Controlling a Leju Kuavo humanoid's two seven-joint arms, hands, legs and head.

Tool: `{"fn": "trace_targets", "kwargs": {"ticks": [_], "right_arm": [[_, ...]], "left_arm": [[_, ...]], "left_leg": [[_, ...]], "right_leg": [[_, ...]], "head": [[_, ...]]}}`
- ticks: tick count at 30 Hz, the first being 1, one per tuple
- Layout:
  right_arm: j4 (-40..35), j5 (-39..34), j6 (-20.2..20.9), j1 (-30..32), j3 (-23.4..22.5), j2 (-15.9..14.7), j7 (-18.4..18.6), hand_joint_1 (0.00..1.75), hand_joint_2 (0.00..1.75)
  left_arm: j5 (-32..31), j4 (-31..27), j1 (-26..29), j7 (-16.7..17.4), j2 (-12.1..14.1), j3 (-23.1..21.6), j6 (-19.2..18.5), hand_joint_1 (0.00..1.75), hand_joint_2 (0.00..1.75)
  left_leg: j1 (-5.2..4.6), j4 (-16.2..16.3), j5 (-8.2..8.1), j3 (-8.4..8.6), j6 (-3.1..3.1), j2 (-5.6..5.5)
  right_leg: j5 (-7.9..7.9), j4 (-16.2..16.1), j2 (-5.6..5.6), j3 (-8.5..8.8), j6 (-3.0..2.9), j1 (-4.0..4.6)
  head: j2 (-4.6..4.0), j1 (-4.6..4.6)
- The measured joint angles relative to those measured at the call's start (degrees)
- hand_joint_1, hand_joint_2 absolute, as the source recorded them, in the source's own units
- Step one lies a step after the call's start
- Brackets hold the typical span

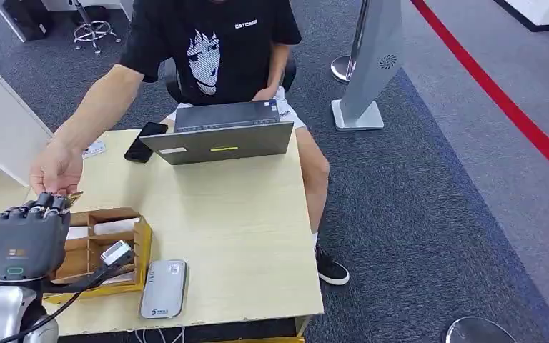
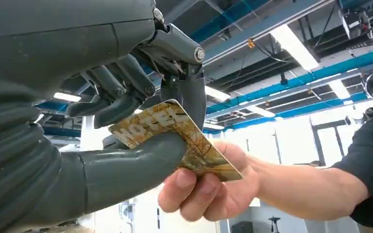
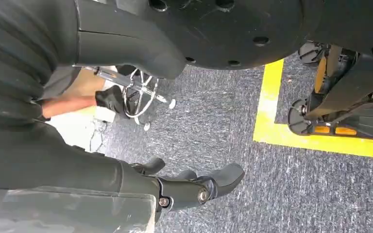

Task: Pass the card to the sensor for recognition and then transmit it.

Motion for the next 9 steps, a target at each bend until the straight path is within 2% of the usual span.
{"fn": "trace_targets", "kwargs": {"ticks": [1,9], "right_arm": [[0.0,0.0,0.0,0.0,0.0,0.0,0.0,0.0,1.75],[0.0,-0.7,-0.1,0.0,0.1,0.0,0.5,0.0,1.75]], "left_arm": [[0.2,0.1,0.0,0.0,0.0,0.0,0.0,0.0,1.75],[3.3,-0.1,1.4,-0.9,-0.2,1.5,1.9,0.0,1.75]], "left_leg": [[0.0,0.0,0.0,0.0,0.0,0.0],[0.0,0.0,0.0,-0.01,0.0,0.0]], "right_leg": [[0.0,0.0,0.0,0.0,0.0,0.0],[0.0,0.0,0.0,0.01,0.0,0.0]], "head": [[0.0,0.0],[0.0,0.0]]}}
